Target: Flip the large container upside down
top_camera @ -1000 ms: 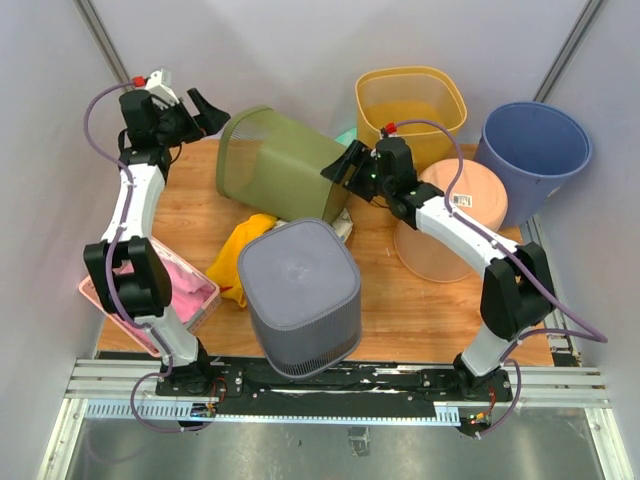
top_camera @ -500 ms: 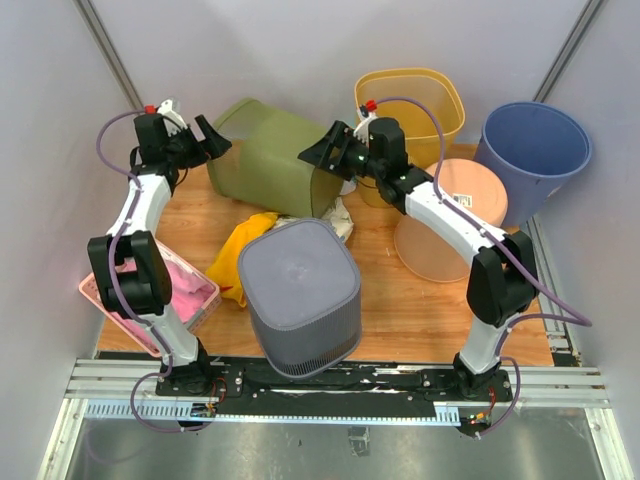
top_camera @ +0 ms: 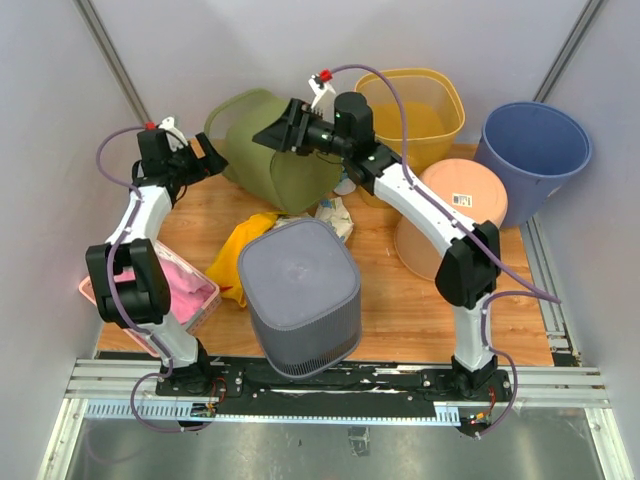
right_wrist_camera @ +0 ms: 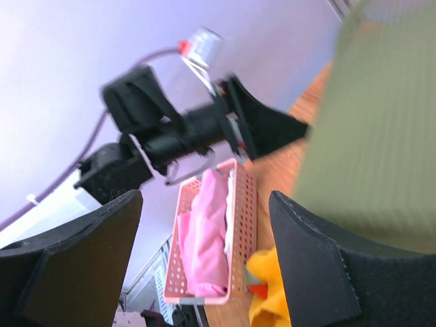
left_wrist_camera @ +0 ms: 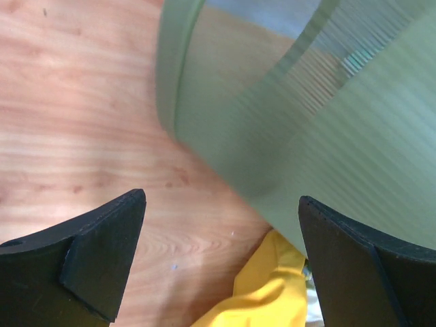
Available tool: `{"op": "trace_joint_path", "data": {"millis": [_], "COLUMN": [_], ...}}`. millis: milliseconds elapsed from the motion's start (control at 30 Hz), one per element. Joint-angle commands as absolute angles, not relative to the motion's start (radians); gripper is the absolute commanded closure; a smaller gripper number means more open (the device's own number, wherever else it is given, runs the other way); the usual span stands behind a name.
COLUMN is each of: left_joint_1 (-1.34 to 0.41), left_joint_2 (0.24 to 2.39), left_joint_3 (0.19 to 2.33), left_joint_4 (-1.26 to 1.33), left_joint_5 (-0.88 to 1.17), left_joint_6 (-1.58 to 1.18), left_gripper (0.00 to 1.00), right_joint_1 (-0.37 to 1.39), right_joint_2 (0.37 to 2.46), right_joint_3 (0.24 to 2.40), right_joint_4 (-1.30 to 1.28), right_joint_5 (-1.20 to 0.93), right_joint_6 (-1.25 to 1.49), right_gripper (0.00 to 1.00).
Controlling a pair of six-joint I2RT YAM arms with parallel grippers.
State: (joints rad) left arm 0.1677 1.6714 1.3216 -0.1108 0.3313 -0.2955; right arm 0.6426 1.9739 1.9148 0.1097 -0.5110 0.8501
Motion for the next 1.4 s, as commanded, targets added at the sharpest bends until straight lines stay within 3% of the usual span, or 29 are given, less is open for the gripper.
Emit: {"op": "trace_joint_path", "data": {"millis": [0,233,333,467,633,867,967,1233,1367], "left_joint_1": [0.169,0.172,0.173,0.172,0.172,0.173,0.171,0.171,0.172], "left_joint_2": [1.660,1.638,1.621,1.604,1.617,1.780,1.880,2.159,2.268], "left_joint_3": [1.287,1.263,1.248,1.263,1.366,1.562,1.685,2.068,2.165], "left_joint_4": [-0.172,-0.161,-0.153,-0.149,-0.109,0.005,0.042,-0.019,0.069], "left_joint_5": [0.326,0.357,0.363,0.378,0.449,0.563,0.714,0.853,0.924], "left_joint_6": [-0.255,-0.271,-0.275,-0.292,-0.350,-0.365,-0.351,-0.353,-0.448], "left_gripper": [0.01,0.01,0.01,0.01,0.01,0.01,0.01,0.01,0.01], "right_joint_1": [0.680,0.690,0.689,0.687,0.686,0.685,0.684,0.677,0.671], "right_joint_2": [2.072,2.241,2.249,2.131,1.841,1.527,1.406,1.170,1.088], "right_joint_3": [2.114,2.399,2.416,2.259,1.932,1.592,1.451,1.238,1.177], "right_joint_4": [0.096,0.030,0.014,-0.061,-0.131,-0.185,-0.211,-0.364,-0.412], "right_joint_5": [-0.559,-0.538,-0.543,-0.489,-0.308,-0.157,-0.103,-0.021,-0.009], "right_joint_6": [0.812,0.814,0.801,0.686,0.507,0.414,0.416,0.418,0.436], "right_gripper": [0.23,0.22,0.22,0.22,0.22,0.22,0.21,0.20,0.19]}}
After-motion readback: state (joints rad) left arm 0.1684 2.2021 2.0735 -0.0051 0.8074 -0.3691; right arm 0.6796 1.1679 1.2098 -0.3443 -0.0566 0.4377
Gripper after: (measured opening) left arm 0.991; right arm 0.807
